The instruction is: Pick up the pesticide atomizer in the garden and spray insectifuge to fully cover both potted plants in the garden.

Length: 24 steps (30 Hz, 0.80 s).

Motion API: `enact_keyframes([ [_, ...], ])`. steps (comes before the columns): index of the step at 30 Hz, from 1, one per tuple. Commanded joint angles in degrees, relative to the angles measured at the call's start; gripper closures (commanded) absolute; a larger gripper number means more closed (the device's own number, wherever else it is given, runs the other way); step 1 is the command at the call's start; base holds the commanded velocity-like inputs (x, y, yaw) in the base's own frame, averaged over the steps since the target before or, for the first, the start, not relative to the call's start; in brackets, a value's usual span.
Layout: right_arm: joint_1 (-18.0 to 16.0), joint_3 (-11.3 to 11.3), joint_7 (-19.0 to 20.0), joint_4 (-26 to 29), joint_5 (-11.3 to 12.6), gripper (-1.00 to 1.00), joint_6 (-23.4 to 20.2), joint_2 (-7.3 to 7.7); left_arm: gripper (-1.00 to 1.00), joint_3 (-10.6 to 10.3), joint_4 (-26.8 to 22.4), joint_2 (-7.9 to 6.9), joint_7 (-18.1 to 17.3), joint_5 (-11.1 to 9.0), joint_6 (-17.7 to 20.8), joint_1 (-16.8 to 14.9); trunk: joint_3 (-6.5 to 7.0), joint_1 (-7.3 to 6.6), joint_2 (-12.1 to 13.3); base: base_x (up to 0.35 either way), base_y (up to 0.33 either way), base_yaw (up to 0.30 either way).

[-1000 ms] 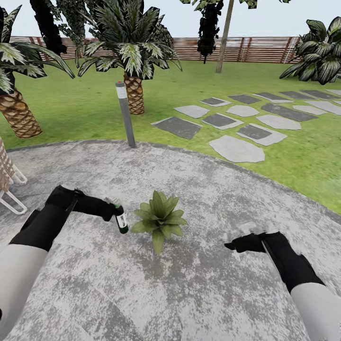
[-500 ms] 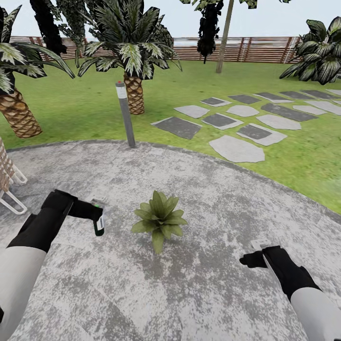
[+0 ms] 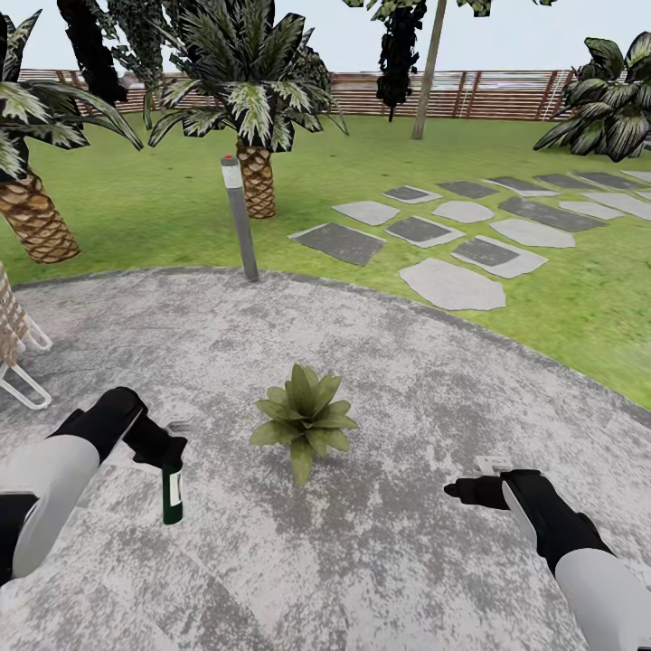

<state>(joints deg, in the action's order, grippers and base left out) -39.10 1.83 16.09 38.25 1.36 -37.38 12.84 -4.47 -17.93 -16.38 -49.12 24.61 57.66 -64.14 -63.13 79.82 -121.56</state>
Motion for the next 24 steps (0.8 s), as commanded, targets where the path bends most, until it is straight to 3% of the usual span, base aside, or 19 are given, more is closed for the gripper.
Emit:
enact_keyframes([
  [1, 0.0, 0.1, 0.2, 0.1, 0.1, -1.0, -0.3, -0.01, 1.0, -0.6, 0.0, -0.06, -0.4, 0.1, 0.2, -0.1, -0.05, -0.01, 0.0, 0.0, 0.0, 0.0],
  [7, 0.0, 0.2, 0.2, -0.2, 0.2, -1.0, -0.3, 0.05, 1.0, -0.7, 0.0, -0.06, -0.4, 0.2, 0.2, -0.1, -0.05, -0.01, 0.0, 0.116, 0.0, 0.0],
  [24, 0.0, 0.2, 0.3, -0.1, 0.3, -1.0, -0.3, 0.08, 1.0, -0.5, -0.3, -0.06, -0.5, 0.2, 0.1, -0.1, -0.05, -0.01, 0.0, 0.334, 0.0, 0.0],
])
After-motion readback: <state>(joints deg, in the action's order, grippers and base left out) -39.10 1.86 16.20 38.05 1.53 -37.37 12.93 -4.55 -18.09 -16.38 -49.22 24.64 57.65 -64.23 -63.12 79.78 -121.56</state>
